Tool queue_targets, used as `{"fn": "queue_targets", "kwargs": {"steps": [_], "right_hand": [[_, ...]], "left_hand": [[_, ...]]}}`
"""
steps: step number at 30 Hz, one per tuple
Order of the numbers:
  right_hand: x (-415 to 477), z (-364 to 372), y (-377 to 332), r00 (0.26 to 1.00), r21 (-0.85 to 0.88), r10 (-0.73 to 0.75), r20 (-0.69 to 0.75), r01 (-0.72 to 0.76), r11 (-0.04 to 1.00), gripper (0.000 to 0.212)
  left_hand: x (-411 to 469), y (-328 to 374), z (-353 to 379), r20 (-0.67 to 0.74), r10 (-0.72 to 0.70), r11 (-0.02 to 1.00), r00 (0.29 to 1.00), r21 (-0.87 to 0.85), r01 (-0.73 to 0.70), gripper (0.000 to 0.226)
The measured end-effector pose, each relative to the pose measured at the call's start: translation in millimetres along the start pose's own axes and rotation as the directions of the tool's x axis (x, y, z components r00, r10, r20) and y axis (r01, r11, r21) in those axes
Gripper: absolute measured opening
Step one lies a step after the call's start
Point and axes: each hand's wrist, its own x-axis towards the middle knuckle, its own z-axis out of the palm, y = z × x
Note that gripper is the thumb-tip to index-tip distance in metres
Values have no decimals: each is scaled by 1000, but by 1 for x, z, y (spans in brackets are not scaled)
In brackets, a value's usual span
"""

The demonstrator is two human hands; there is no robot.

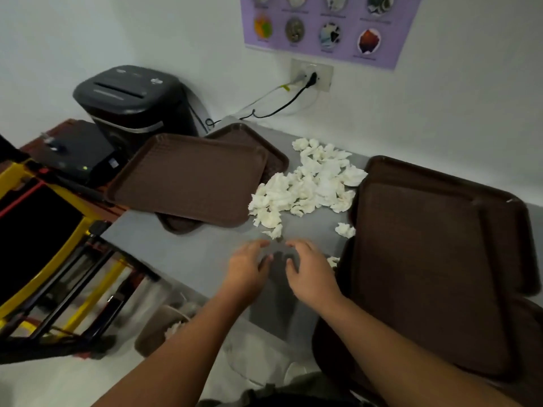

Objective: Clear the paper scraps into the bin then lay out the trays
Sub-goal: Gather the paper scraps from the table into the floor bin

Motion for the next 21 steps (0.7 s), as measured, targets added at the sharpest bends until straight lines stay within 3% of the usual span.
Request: {"fn": "queue_targets", "kwargs": {"steps": [3,8,12,15,19,21], "right_hand": [[-8,-21,31,998,-7,42,-55,-43,999,37],[-23,-49,61,982,63,84,-168,-74,995,34],[-28,-62,72,976,80,112,-186,-99,992,33],[-31,-67,74,967,92,132,-216,-114,989,32],[-34,-68,71,961,109,138,-239,-114,987,32],[-35,-67,70,961,111,148,-235,-124,986,32]], "left_hand": [[7,23,31,150,43,997,988,63,-53,41],[19,47,69,331,229,944,916,155,-292,66],[28,55,88,393,262,893,881,248,-376,72],[34,55,91,373,244,915,895,217,-340,57],[42,52,83,275,115,979,955,134,-156,33],[47,51,74,247,49,996,968,54,-64,33]]}}
